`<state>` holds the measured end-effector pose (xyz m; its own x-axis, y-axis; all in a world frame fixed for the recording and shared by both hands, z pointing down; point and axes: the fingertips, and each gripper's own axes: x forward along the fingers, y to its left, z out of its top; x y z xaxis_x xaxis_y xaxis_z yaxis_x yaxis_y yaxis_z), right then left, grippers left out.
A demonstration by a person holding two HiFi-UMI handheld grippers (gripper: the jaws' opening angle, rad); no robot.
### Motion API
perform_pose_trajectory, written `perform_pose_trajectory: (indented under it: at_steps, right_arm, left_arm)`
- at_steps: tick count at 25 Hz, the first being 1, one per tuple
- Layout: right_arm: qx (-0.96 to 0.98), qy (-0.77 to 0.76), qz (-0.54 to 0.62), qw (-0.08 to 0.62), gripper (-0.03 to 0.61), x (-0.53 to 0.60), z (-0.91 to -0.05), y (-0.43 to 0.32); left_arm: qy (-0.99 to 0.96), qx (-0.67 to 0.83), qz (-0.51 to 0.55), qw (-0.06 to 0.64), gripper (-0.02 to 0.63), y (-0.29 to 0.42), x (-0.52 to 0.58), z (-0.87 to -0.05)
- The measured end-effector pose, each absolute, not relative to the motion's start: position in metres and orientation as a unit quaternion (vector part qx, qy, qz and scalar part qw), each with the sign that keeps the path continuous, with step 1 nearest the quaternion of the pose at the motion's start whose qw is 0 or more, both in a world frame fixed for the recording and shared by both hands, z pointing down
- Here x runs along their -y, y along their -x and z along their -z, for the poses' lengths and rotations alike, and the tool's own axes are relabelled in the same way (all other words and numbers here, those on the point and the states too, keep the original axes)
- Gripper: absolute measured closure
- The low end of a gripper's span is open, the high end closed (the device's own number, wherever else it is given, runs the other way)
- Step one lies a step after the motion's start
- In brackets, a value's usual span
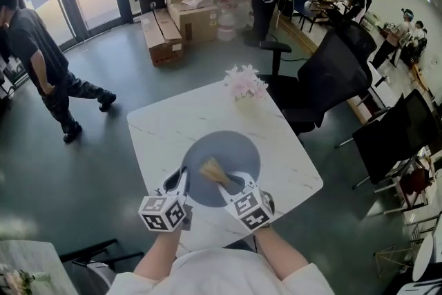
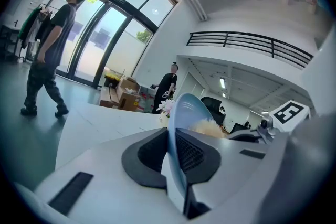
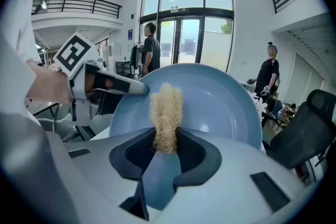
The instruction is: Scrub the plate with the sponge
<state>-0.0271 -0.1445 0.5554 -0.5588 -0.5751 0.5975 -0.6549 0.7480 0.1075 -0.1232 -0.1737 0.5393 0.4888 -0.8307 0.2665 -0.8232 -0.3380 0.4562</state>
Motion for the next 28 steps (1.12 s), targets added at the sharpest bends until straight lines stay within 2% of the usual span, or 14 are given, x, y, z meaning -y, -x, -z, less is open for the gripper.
perform_pose_trajectory:
  at_steps: [6,11,20,28]
  right_arm:
    - [0.857,-0.395,-0.067,0.325,0.457,0.174,-0.549,-0.013]
    - [0.838,-0.404,-0.103,0.352,0.457,0.157,-0.574,-0.042]
    - [0.88,-0.314,-0.085,0.345,0.457,0.109,-0.578,0.024]
    - [0.882,-0.328,-0.032,0.337,0.457,0.159,-0.546,0.033]
  left_arm:
    - [-0.808,0.512,0.018,0.292,0.571,0.129,0.172,-0.544]
    - [-0.8,0.524,0.03,0.291,0.569,0.14,0.181,-0.538]
    - [-0.812,0.511,0.024,0.282,0.57,0.123,0.183,-0.535]
    - [-0.823,0.499,-0.006,0.271,0.569,0.11,0.166,-0.543]
